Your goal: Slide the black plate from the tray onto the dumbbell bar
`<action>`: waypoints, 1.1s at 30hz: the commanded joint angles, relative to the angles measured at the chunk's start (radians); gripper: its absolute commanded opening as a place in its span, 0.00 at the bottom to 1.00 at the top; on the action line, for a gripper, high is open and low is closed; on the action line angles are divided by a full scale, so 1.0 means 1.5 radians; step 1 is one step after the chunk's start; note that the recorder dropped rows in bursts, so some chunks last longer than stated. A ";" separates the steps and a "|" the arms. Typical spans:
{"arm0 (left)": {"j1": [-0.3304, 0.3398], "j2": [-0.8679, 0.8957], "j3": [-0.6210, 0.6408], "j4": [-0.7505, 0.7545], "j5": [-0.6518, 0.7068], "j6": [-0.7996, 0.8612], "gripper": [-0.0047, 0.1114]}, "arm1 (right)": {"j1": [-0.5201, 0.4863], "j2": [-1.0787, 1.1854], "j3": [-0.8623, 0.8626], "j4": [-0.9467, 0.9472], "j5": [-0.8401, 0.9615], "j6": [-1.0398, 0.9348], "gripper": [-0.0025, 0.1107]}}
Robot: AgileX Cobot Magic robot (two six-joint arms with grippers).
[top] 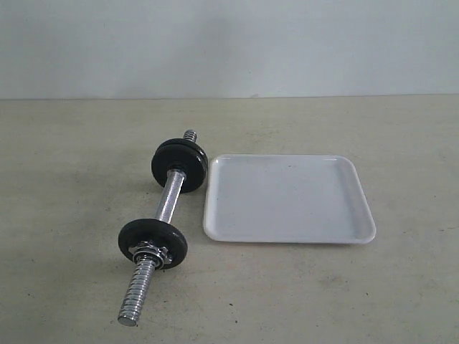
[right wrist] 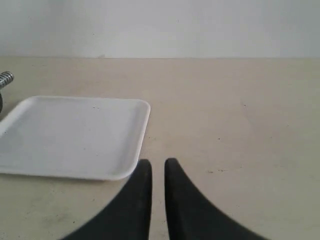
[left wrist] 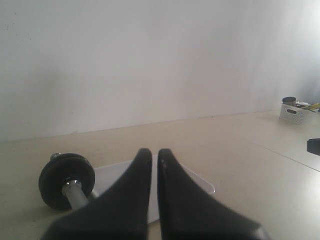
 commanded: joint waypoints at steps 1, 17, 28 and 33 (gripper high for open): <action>0.001 -0.002 0.002 -0.002 -0.003 0.000 0.08 | -0.003 -0.004 0.000 -0.041 0.001 0.047 0.09; 0.001 -0.002 0.002 -0.002 -0.003 0.000 0.08 | -0.003 -0.004 0.000 -0.085 0.001 0.108 0.09; 0.001 -0.002 0.002 -0.002 -0.003 0.000 0.08 | -0.003 -0.004 0.000 -0.085 0.001 0.108 0.09; 0.001 -0.002 0.002 -0.002 -0.003 0.000 0.08 | -0.003 -0.004 0.000 -0.085 0.001 0.108 0.09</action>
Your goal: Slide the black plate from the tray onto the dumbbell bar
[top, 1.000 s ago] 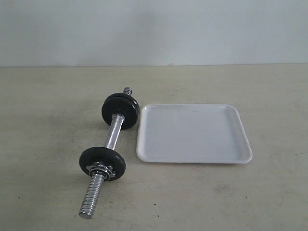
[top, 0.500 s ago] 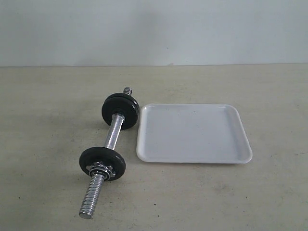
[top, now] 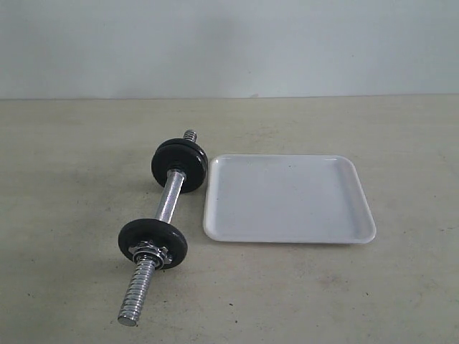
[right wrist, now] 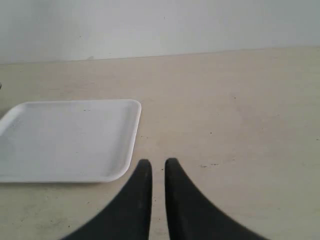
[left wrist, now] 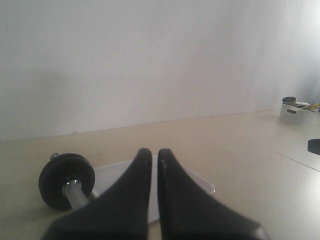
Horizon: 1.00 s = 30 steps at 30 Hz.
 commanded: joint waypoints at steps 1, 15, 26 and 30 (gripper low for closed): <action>0.001 -0.002 0.002 -0.002 -0.003 0.000 0.08 | -0.003 -0.004 0.000 -0.007 -0.003 0.000 0.09; 0.127 -0.002 0.002 -0.002 -0.003 0.000 0.08 | -0.003 -0.004 0.000 -0.007 -0.003 0.000 0.09; 0.304 -0.002 0.002 -0.002 0.000 0.000 0.08 | -0.003 -0.004 0.000 -0.007 -0.003 0.000 0.09; 0.306 -0.002 0.002 0.209 0.012 0.000 0.08 | -0.003 -0.004 0.000 -0.007 -0.003 0.000 0.09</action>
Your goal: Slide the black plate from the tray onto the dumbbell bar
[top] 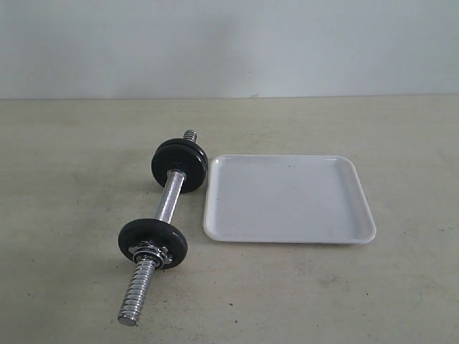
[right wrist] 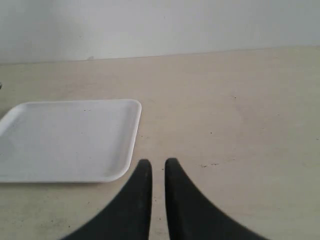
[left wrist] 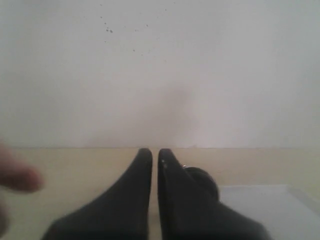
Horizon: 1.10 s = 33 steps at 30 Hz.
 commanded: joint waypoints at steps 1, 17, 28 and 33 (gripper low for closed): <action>0.007 -0.002 0.002 0.256 0.014 0.000 0.08 | -0.003 -0.004 0.000 -0.007 -0.003 -0.001 0.09; 0.041 -0.002 0.002 0.606 0.065 0.000 0.08 | -0.003 -0.004 0.000 -0.007 -0.003 -0.001 0.09; 0.041 -0.002 0.002 1.230 0.064 0.000 0.08 | -0.003 -0.004 0.000 -0.007 0.001 -0.001 0.09; 0.041 -0.002 0.002 1.629 0.064 0.000 0.08 | -0.003 -0.004 0.000 -0.007 0.001 -0.001 0.09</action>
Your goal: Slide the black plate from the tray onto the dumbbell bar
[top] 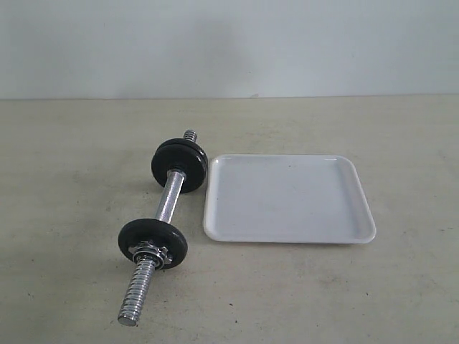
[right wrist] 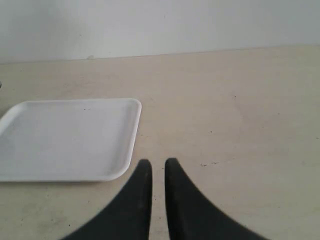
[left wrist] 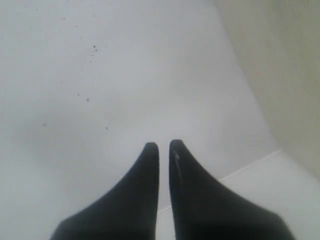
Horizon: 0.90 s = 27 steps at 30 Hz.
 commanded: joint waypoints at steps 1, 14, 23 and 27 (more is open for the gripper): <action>0.002 -0.002 0.002 0.229 0.002 -0.002 0.08 | -0.003 -0.004 0.000 -0.007 -0.002 -0.001 0.09; 0.002 -0.002 0.002 0.014 0.021 -0.002 0.08 | -0.003 -0.004 0.000 -0.007 -0.002 -0.001 0.09; 0.002 -0.002 0.002 -0.250 0.081 -0.002 0.08 | -0.003 -0.004 0.000 -0.007 -0.002 -0.001 0.09; 0.002 -0.002 0.002 -0.250 0.081 -0.002 0.08 | -0.003 -0.004 0.000 -0.007 -0.002 -0.001 0.09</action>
